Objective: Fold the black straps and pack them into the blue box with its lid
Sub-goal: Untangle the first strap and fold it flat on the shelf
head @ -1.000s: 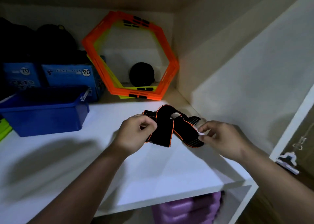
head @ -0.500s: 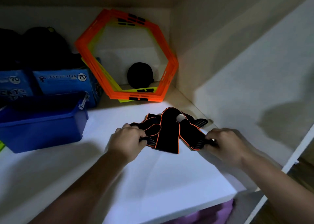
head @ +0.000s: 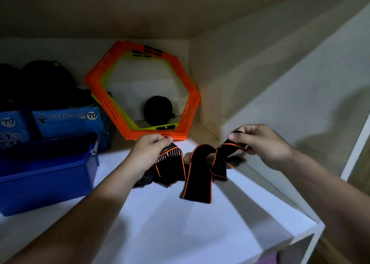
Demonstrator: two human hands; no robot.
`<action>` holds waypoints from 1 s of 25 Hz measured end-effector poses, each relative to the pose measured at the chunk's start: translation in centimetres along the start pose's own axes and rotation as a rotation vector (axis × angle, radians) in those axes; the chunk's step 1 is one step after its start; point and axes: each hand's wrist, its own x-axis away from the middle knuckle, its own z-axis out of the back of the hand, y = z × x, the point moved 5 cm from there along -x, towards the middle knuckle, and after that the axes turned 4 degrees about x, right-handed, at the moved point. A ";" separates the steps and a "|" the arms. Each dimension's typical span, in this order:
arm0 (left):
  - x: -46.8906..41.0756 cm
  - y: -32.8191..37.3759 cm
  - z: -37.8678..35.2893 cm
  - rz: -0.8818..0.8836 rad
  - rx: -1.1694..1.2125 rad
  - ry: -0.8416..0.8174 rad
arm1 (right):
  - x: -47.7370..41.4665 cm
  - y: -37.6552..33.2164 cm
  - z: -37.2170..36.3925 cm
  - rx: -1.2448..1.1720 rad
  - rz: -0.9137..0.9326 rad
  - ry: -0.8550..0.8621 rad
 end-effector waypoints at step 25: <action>-4.3 13.7 -5.2 -0.247 0.201 -0.041 | -2.7 -14.1 0.3 0.677 0.544 0.177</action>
